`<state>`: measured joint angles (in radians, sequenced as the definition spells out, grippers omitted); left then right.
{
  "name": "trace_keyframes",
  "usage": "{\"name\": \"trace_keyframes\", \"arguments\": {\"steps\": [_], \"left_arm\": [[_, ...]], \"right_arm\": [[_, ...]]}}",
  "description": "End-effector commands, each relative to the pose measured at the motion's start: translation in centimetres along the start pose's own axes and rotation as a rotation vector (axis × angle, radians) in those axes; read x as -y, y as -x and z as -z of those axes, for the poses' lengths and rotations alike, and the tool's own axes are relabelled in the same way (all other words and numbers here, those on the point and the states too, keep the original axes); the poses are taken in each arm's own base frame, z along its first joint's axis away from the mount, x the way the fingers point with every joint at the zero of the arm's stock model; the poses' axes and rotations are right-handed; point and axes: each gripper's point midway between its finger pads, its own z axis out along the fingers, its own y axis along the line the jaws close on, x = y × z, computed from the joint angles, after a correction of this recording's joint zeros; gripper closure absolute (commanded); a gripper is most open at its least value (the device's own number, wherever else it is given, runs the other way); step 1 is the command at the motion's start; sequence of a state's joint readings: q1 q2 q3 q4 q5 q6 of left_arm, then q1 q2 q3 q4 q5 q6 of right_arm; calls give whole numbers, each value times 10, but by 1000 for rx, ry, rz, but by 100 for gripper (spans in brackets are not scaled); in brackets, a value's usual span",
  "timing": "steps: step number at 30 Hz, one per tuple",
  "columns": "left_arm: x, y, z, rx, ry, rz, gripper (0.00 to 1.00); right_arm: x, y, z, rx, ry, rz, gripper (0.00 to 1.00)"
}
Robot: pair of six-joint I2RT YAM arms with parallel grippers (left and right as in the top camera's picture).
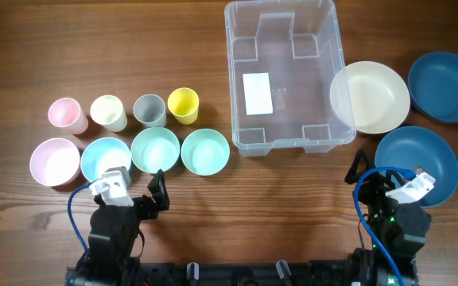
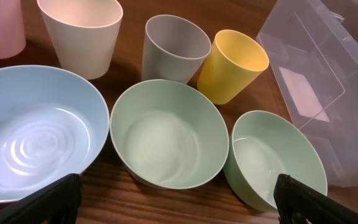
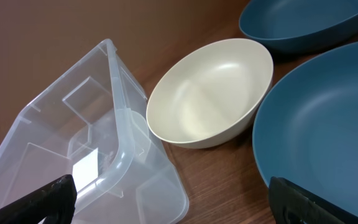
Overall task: Pack container
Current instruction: 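Reach the right gripper to the dark blue bowl at the right edge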
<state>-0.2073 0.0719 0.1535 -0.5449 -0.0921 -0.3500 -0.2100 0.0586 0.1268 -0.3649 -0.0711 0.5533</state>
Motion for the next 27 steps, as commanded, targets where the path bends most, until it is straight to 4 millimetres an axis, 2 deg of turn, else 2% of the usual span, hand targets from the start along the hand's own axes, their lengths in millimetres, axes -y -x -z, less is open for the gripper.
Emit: {"name": "trace_keyframes", "arguments": {"steps": [1, 8, 12, 19, 23, 24, 27], "left_arm": [[-4, 0, -1, 4, 16, 2, 0], [-4, 0, -1, 4, 16, 2, 0], [-4, 0, -1, 4, 16, 1, 0], [-4, 0, -1, 4, 16, 2, 0], [-4, 0, -1, 4, 16, 1, 0], [-4, 0, -1, 4, 16, 2, 0], [-4, 0, -1, 4, 16, 2, 0]], "right_arm": [[-4, 2, 1, 8, 18, -4, 0], [-4, 2, 1, 9, 19, -7, 0], [-4, 2, 1, 8, 19, -108, 0], [-6, 0, 1, -1, 30, -85, 0], [-15, -10, 3, -90, 62, -44, 0], [-16, -8, 5, -100, 56, -45, 0], [-31, 18, 11, -106, 41, -35, 0]]}}
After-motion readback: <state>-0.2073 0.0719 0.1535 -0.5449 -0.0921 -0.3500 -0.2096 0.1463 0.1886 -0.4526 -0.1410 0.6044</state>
